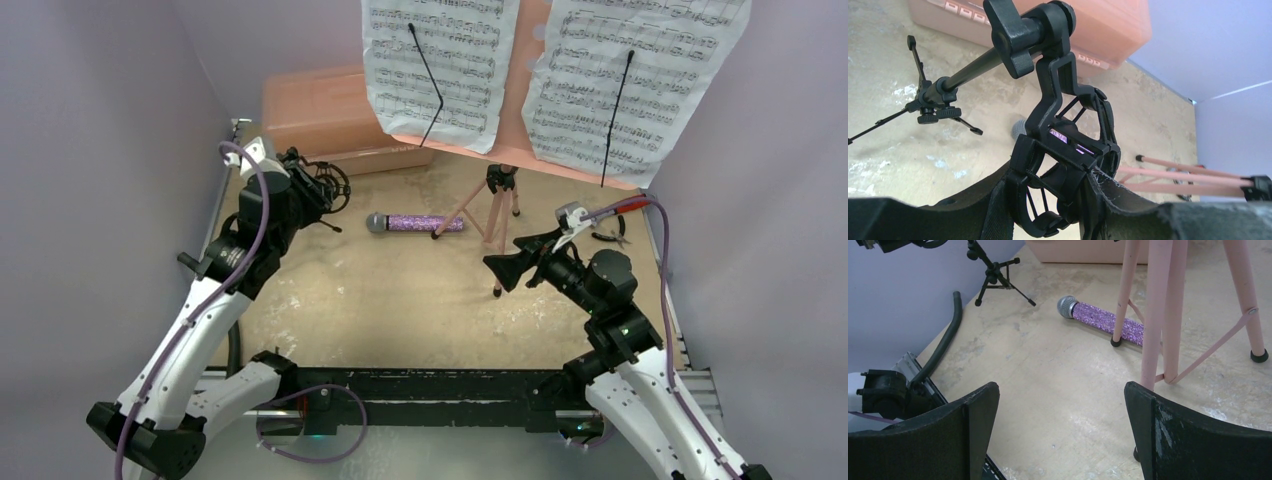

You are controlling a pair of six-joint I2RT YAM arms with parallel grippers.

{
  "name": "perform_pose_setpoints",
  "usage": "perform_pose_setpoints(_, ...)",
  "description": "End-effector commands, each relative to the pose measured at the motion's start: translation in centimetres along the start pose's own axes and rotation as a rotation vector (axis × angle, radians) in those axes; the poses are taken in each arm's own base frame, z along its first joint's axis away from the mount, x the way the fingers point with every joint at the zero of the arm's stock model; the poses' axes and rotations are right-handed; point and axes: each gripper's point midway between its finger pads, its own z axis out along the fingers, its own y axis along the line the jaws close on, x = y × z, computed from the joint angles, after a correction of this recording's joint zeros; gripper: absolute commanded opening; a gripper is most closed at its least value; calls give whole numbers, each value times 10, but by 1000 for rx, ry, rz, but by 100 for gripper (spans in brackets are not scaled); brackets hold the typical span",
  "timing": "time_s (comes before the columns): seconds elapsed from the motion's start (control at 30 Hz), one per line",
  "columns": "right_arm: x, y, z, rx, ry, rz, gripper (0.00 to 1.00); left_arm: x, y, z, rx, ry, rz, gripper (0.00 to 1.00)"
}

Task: Set up the instrument practice props

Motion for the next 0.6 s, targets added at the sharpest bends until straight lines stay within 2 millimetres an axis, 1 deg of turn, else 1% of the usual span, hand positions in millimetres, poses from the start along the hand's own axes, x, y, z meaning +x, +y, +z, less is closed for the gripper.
perform_pose_setpoints(0.0, -11, 11, 0, -54, -43, -19, 97, -23, -23, -33, 133, -23, 1, 23)
perform_pose_setpoints(0.13, -11, 10, 0, -51, -44, -19, 97, -16, -35, -53, 216, 43, 20, 22)
perform_pose_setpoints(0.4, -9, 12, -1, -67, -41, -30, 98, 15, -66, -82, 432, 247, 43, 20)
perform_pose_setpoints(0.43, -9, 12, -1, -68, -41, -33, 98, 19, -73, -87, 479, 270, 45, 20)
perform_pose_setpoints(0.57, -9, 12, -1, -64, -41, -37, 98, 30, -87, -98, 587, 333, 45, 20)
